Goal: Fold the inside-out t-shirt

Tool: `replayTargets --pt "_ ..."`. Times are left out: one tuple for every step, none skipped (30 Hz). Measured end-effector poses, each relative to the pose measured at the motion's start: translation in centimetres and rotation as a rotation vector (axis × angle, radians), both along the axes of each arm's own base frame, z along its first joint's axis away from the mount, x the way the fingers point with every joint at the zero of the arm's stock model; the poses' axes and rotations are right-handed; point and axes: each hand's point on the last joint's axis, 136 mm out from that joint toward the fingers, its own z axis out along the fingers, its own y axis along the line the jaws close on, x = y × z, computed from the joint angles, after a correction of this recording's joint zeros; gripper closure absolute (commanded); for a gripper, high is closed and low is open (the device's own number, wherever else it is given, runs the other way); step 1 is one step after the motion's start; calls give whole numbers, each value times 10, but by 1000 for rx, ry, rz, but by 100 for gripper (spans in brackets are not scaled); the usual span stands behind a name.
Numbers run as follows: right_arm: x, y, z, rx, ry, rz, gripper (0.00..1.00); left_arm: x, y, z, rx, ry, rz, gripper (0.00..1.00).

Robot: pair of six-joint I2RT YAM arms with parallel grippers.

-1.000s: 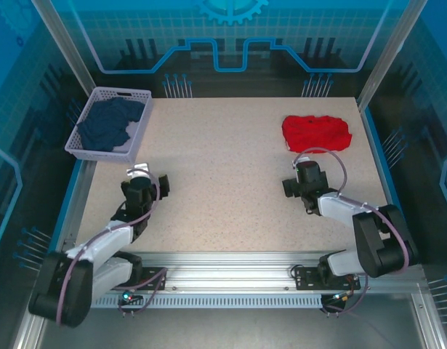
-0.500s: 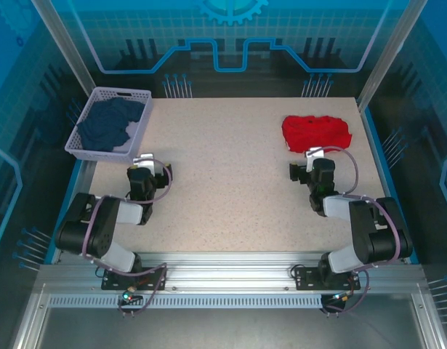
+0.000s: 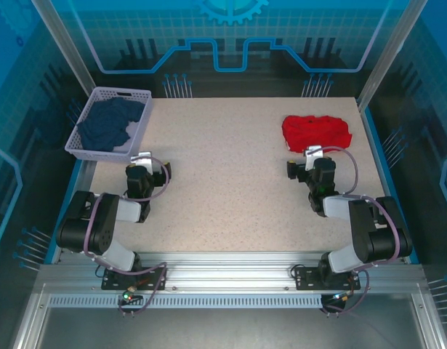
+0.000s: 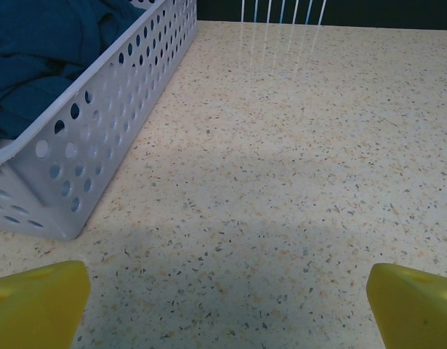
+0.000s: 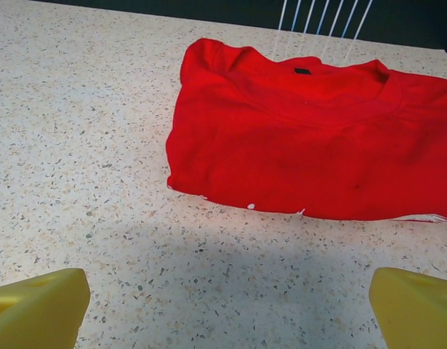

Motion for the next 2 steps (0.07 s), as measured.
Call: replayTargets --pt "0 0 0 0 0 1 0 0 0 0 0 0 0 1" --pt "0 0 0 0 0 0 0 0 0 0 0 0 0 1"
